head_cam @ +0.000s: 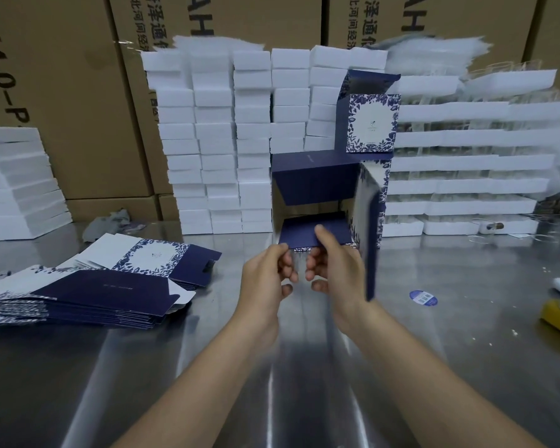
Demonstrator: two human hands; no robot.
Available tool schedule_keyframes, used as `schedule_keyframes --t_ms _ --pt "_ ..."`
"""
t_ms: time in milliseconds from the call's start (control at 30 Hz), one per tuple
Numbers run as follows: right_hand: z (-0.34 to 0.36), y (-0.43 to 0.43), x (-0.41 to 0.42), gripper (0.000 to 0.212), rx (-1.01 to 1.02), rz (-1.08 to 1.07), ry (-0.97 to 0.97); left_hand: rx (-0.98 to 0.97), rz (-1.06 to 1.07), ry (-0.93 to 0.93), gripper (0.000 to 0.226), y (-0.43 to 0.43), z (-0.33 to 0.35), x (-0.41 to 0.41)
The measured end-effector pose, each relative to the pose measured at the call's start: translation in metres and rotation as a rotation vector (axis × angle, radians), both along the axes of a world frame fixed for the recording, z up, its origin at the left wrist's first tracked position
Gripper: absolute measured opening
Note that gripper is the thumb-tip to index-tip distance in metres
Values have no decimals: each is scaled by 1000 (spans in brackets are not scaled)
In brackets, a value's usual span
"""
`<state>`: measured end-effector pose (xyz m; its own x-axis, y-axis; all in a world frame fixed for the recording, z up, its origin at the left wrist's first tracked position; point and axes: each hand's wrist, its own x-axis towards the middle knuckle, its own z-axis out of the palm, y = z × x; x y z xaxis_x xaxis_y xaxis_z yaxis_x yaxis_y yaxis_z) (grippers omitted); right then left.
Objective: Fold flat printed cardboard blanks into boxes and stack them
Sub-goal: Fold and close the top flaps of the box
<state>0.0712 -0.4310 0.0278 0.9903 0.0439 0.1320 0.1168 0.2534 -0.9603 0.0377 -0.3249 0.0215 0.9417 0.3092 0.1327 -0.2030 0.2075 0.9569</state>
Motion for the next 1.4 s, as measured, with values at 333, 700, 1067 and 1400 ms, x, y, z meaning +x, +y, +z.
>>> schedule_keyframes --t_ms 333,700,1067,1400 --pt "-1 6 -10 31 -32 132 -29 42 -17 -1 46 -4 -2 -3" --pt "2 4 -11 34 -52 104 18 -2 0 22 43 -2 -1 2" --pt "3 5 -11 39 -68 135 19 -16 -37 89 46 3 -4 4" --pt "-4 1 -2 39 -56 -17 -38 -9 -77 88 46 0 -7 4"
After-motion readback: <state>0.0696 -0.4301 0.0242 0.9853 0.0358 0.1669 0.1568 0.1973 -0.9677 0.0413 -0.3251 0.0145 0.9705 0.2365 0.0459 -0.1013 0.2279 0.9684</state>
